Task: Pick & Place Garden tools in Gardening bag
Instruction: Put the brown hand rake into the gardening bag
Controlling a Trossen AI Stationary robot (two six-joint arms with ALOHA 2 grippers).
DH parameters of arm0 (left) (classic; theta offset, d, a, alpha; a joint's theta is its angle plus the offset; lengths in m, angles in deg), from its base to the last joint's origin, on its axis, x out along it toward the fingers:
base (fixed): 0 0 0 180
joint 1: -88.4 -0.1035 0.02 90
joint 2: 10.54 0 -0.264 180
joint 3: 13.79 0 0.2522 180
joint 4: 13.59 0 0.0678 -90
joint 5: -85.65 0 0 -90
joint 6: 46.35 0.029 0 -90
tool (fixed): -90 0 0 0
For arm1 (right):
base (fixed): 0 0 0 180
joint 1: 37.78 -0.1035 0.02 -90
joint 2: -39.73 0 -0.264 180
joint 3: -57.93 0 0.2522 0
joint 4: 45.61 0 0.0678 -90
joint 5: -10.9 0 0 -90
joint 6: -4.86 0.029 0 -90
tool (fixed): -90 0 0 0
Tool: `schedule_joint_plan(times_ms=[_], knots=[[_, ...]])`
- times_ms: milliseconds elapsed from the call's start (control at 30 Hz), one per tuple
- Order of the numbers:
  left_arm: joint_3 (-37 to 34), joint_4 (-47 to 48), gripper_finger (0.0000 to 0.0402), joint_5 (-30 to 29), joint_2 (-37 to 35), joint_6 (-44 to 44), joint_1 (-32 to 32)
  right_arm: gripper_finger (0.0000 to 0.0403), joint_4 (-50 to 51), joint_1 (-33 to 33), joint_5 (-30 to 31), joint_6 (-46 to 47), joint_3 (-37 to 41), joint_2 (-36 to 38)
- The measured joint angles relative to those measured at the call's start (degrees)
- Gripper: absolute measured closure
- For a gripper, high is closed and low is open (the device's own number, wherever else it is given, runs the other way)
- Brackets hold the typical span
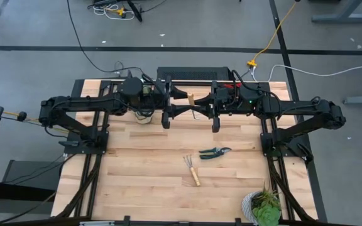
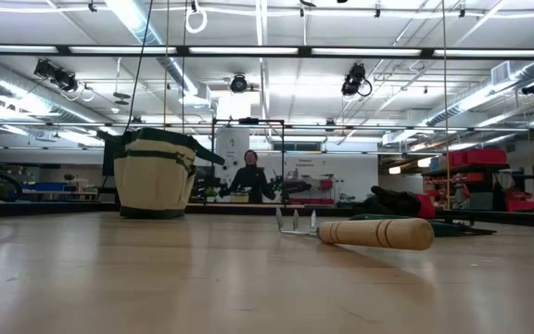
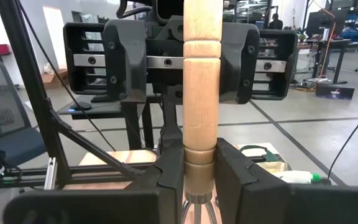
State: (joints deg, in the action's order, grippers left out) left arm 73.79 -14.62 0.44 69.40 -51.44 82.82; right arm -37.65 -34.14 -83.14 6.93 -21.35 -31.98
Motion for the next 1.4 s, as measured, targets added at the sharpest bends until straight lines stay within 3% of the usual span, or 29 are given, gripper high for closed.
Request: schedule_joint_plan(times_ms=[667, 1400], knots=[[0.0, -5.2, 0.0197, 0.0, 2.8, 0.8, 0.0, 0.0346, 0.0, 0.0, 0.1, 0.6, 0.0, 0.0], [0.0, -5.1, 0.0285, 0.0, 2.8, 0.8, 0.0, 0.0346, 0.0, 0.0, 0.0, 0.5, 0.0, 0.0]])
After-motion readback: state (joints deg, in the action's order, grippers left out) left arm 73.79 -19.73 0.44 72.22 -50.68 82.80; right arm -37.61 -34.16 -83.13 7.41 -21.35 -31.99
